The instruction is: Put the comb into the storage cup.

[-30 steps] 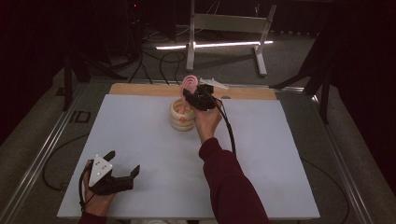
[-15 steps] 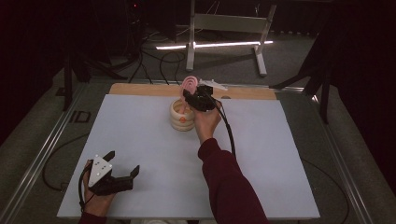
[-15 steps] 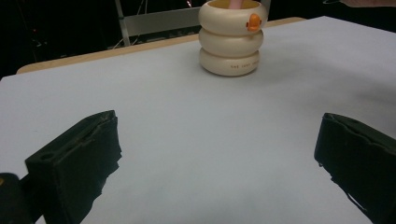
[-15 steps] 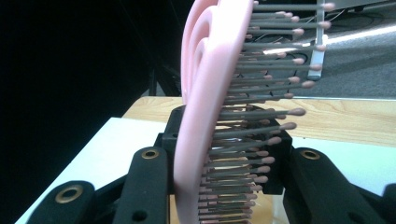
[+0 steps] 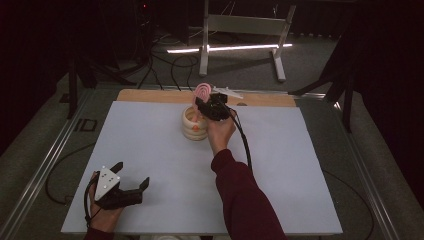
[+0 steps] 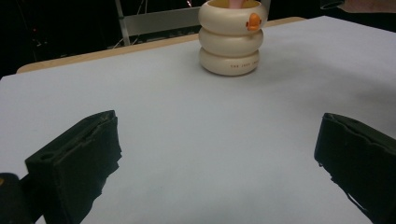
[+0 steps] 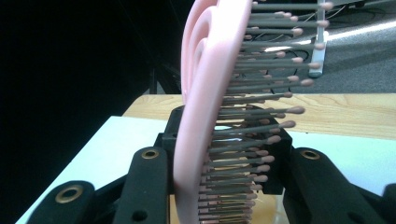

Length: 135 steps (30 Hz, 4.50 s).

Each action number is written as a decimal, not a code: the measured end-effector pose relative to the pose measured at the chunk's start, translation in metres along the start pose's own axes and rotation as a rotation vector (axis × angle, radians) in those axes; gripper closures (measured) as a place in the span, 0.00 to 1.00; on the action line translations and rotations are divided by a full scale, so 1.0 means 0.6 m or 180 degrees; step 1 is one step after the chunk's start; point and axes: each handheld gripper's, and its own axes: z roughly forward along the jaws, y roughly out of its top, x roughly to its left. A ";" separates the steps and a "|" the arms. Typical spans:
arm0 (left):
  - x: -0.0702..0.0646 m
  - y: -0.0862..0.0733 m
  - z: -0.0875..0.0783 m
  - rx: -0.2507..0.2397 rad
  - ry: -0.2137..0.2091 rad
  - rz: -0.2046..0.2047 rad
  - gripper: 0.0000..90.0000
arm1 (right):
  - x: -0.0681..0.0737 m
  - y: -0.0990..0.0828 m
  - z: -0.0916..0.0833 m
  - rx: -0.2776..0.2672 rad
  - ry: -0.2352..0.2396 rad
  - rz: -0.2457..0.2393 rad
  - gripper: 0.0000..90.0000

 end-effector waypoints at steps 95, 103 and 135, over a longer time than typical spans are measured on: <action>-0.004 -0.002 0.004 0.0032 -0.0013 0.0026 0.01 | -0.051 -0.005 -0.042 0.0333 -0.0316 -0.0414 0.10; -0.005 -0.001 0.005 0.0030 -0.0010 0.0022 0.01 | -0.055 -0.003 -0.068 0.0363 -0.0263 -0.0617 0.10; -0.003 0.001 0.006 0.0021 0.0001 -0.0008 0.01 | -0.105 -0.015 -0.185 0.0413 -0.0348 -0.1182 0.10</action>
